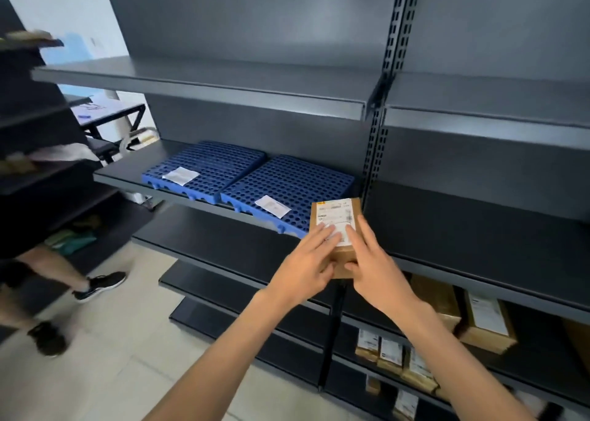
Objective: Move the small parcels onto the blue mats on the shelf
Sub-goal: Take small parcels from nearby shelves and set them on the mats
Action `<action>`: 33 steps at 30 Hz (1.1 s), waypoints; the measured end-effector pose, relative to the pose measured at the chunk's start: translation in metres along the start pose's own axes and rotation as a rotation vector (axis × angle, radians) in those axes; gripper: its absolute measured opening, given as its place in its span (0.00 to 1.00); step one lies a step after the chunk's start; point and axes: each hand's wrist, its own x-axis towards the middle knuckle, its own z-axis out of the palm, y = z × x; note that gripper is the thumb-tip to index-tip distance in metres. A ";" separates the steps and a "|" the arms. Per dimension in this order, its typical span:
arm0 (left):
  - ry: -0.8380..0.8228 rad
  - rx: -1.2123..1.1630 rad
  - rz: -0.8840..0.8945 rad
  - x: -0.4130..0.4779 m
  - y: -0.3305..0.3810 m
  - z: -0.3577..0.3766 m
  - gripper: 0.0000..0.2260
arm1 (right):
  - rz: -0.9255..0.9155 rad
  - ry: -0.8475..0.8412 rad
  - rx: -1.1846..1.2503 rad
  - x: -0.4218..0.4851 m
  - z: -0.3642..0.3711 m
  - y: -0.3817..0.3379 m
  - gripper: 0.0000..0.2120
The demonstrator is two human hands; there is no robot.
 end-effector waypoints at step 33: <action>0.081 0.088 0.001 0.071 -0.419 -0.230 0.24 | 0.038 0.119 0.204 0.375 0.203 -0.238 0.36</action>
